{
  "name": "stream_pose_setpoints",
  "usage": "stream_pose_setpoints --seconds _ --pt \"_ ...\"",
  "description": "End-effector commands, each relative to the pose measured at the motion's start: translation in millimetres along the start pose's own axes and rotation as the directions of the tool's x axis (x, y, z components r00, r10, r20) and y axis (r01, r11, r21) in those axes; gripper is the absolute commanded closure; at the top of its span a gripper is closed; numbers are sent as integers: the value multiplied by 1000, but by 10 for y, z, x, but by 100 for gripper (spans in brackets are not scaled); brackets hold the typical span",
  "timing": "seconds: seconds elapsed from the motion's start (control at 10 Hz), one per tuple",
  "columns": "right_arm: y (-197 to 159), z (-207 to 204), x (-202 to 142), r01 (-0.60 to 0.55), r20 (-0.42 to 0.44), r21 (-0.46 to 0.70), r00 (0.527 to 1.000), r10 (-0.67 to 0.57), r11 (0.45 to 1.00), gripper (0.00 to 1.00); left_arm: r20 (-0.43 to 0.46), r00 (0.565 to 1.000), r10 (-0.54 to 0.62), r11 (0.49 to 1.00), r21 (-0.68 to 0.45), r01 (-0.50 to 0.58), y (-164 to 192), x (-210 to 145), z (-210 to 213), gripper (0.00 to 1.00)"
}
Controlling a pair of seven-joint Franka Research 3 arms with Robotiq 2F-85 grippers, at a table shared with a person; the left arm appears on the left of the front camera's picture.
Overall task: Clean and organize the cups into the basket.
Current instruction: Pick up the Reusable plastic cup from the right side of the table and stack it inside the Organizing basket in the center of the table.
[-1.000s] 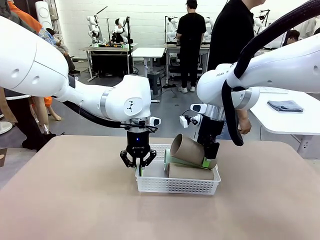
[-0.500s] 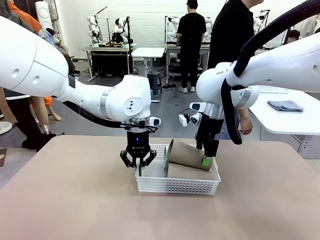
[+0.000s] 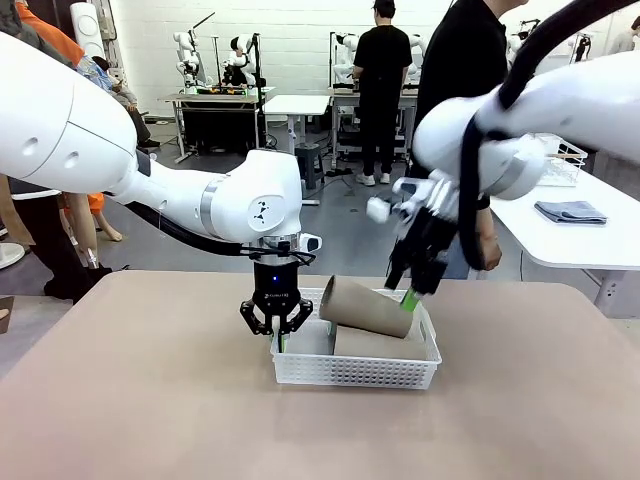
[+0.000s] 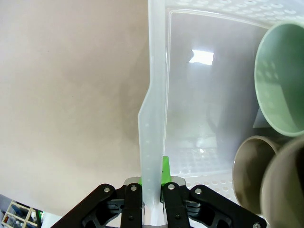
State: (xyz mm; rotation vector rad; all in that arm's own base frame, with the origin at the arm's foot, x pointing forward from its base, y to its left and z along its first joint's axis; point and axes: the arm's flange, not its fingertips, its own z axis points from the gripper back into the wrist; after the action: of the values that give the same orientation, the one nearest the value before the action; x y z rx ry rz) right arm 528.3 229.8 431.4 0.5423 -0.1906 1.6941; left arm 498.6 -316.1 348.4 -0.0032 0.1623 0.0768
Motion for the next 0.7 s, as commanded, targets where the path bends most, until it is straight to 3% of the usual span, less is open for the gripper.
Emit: stream_pose_setpoints --seconds 0.0,0.2,0.4,0.6 --pt "831 870 -733 -24 286 -39 958 34 999 0 -4 1000 -14 1000 4 14 32 -8 10 100" --pt "1433 1499 -1590 -14 515 -116 854 72 993 0 -4 1000 -14 1000 4 14 32 -8 10 100" --pt "1781 1673 -2377 62 624 -157 780 50 986 0 -4 1000 -14 1000 4 14 32 -8 10 100" --pt "1904 1626 -3132 228 694 -161 718 -54 960 0 -4 1000 -14 1000 4 14 32 -8 10 100"
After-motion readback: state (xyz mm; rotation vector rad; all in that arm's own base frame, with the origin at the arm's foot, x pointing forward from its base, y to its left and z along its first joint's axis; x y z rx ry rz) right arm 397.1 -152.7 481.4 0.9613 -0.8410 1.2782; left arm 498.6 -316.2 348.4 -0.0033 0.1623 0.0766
